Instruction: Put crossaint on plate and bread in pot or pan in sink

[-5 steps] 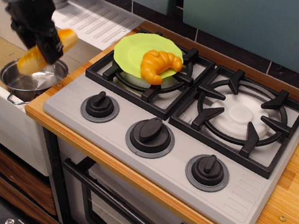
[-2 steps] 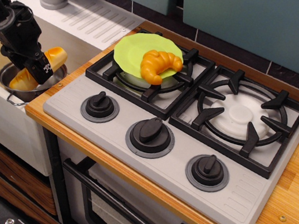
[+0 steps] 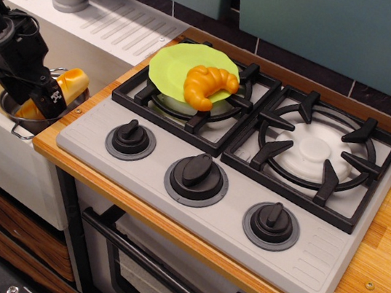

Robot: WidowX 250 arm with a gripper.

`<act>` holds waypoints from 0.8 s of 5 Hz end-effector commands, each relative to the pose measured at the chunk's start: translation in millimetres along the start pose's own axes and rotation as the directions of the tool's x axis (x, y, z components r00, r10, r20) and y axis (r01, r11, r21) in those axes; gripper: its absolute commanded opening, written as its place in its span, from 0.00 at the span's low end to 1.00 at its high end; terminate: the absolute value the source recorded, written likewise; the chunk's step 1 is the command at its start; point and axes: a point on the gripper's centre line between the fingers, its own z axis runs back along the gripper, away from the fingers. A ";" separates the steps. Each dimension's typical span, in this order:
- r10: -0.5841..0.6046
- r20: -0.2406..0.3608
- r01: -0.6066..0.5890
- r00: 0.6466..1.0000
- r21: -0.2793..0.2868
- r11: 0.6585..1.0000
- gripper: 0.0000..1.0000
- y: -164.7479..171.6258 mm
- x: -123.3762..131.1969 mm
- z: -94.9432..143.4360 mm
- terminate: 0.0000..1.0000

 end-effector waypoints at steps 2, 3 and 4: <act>-0.011 -0.072 0.021 0.997 0.134 0.991 1.00 -26.1 44.1 97.5 0.00; 0.015 -0.167 0.018 0.986 0.198 0.980 1.00 -37.7 58.3 142.7 0.00; 0.037 -0.230 0.020 0.972 0.240 0.970 1.00 -49.0 72.3 183.3 0.00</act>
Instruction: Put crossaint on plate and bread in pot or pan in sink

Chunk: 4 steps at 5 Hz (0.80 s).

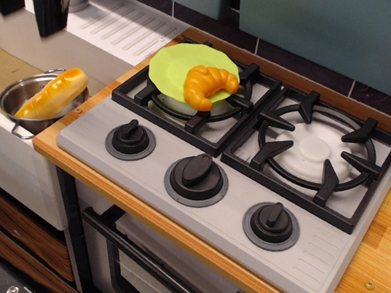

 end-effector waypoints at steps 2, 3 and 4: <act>-0.013 -0.013 0.014 1.000 0.073 0.997 1.00 -7.0 14.3 80.2 0.00; -0.013 -0.013 0.014 1.000 0.073 0.997 1.00 -7.0 14.3 80.2 0.00; -0.013 -0.013 0.014 1.000 0.073 0.997 1.00 -7.0 14.3 80.2 1.00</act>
